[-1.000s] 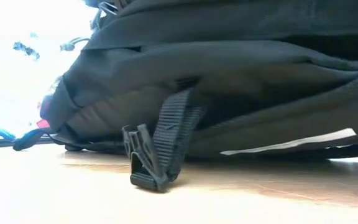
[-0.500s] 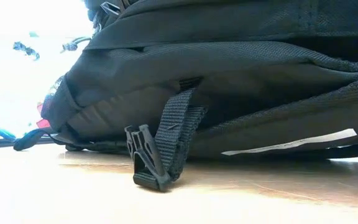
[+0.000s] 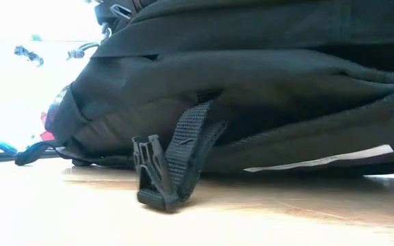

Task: Unpack backpack
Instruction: Open the backpack

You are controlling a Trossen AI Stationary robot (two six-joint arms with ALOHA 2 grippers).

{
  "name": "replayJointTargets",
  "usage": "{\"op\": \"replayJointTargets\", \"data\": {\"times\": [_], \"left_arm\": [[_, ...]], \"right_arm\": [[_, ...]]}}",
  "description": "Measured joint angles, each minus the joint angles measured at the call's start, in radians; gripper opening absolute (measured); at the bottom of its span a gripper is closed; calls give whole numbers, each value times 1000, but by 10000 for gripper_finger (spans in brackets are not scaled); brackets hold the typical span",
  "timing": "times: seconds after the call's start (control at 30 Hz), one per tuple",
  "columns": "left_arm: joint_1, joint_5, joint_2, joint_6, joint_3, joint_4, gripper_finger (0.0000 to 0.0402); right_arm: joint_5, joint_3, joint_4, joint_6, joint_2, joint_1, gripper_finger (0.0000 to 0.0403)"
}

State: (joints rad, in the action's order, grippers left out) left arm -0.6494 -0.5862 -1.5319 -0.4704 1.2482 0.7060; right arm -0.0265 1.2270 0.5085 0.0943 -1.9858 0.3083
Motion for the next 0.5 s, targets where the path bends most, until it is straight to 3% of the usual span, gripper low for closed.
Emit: {"op": "replayJointTargets", "data": {"times": [0.13, 0.3, 0.5], "left_arm": [[-29, -4, 6, -15, 34, 106, 75], [-77, -88, 7, -59, 46, 188, 124], [-91, -130, 7, -61, -73, 78, 172]], "right_arm": [[-9, 0, -9, -1, 0, 8, 0], [-8, 0, -12, -1, 0, 13, 0], [-5, 0, -12, -1, 0, 13, 0]]}}
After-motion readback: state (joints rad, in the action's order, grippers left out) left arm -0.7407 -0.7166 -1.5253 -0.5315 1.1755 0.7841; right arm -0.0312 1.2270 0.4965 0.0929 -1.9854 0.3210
